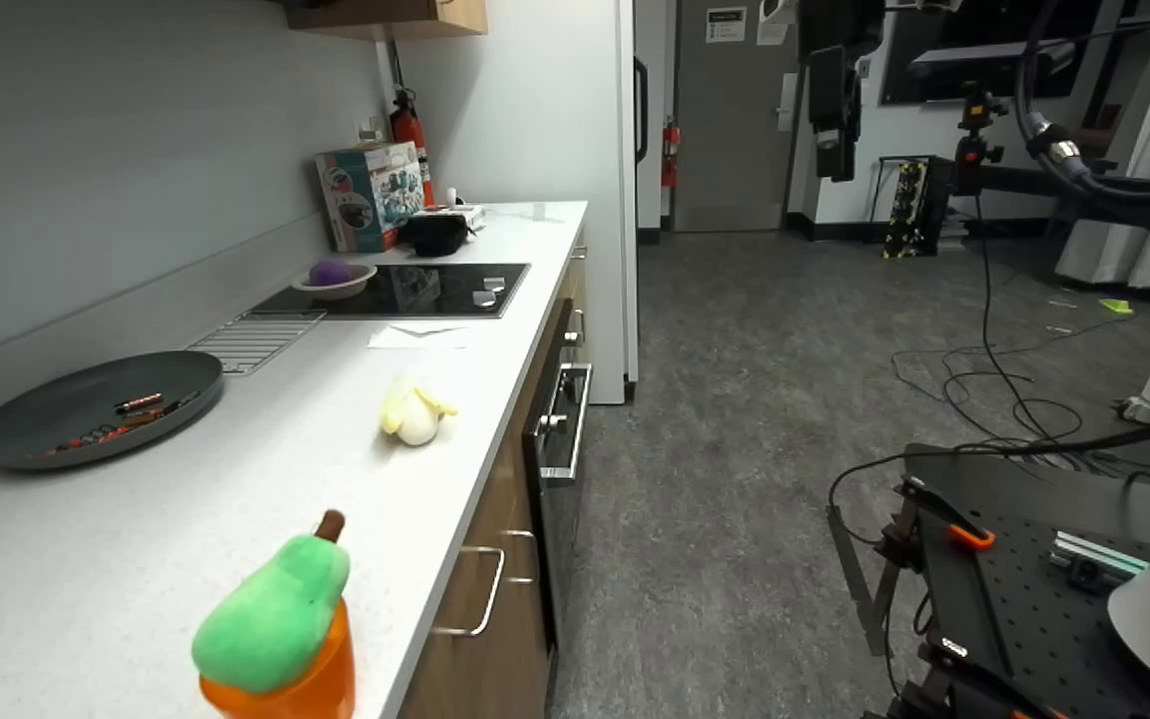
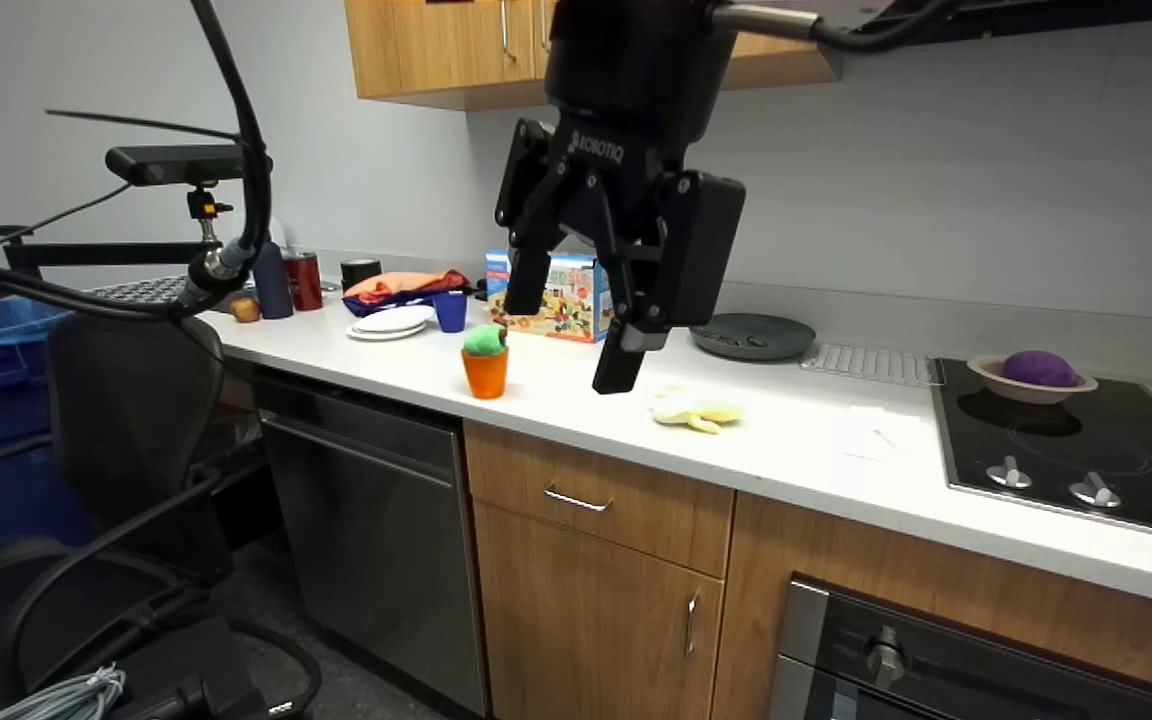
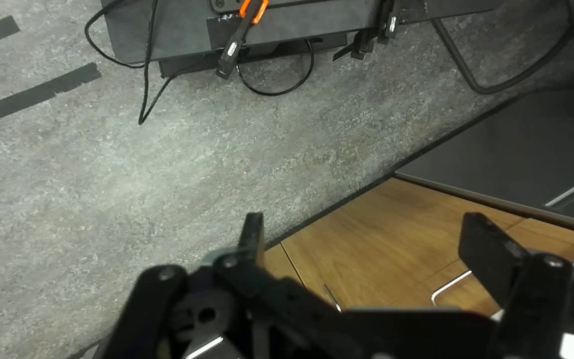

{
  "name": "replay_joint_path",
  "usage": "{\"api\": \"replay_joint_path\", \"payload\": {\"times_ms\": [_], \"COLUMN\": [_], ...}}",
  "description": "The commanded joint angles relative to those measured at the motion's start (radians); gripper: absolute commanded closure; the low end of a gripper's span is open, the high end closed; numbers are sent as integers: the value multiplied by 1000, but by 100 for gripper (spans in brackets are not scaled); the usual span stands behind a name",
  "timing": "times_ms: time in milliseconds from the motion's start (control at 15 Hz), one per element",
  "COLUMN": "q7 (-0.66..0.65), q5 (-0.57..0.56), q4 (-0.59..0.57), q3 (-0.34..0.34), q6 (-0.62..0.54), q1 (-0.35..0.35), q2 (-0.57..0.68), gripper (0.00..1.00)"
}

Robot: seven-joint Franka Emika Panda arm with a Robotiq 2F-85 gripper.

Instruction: Remove the pear plushy from the cup and put it on the counter

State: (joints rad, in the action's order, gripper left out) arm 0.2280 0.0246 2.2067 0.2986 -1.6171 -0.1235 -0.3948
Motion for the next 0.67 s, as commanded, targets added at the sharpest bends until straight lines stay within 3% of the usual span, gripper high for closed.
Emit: {"api": "replay_joint_path", "payload": {"times_ms": [0,600], "q7": [7,45], "q5": [6,19], "q4": [-2,13], "q3": [-17,-13], "q6": [2,-75], "q1": [-21,-14], "q2": [3,-6], "gripper": [0,0]}}
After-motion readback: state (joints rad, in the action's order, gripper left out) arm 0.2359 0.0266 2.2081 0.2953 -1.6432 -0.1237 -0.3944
